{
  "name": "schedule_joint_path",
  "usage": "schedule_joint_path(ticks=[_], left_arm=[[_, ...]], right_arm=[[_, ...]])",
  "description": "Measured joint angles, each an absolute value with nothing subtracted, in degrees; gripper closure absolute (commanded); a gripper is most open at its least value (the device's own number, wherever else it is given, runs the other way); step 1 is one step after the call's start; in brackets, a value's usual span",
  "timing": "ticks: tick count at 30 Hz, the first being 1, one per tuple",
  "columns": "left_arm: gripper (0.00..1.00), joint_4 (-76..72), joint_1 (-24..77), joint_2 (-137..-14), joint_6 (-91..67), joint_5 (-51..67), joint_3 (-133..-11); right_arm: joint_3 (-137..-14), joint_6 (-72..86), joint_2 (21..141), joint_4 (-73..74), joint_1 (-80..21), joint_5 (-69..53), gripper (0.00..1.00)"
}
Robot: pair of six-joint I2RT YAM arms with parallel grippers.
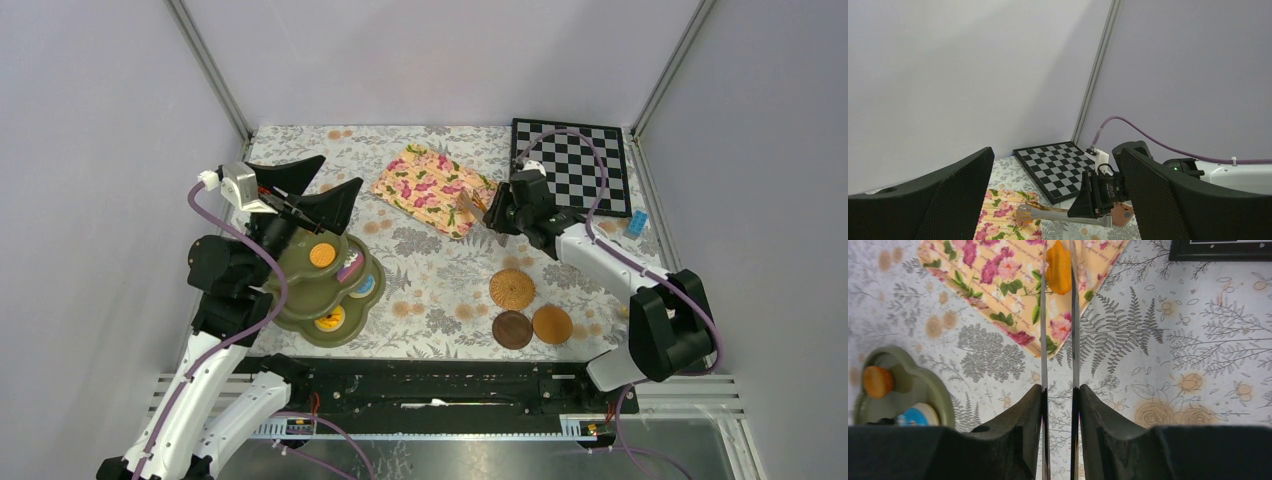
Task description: Serve the afternoon tea
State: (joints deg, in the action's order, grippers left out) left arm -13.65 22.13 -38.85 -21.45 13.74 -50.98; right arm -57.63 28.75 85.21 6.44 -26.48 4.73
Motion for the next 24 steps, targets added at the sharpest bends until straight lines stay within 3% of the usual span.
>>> schedule_joint_path(ticks=[24], left_arm=[[0.01,-13.65,22.0,-38.41,-21.47,13.76,-50.98]], right_arm=[[-48.29,43.7,70.74,-14.96,-21.69,-29.32,0.68]])
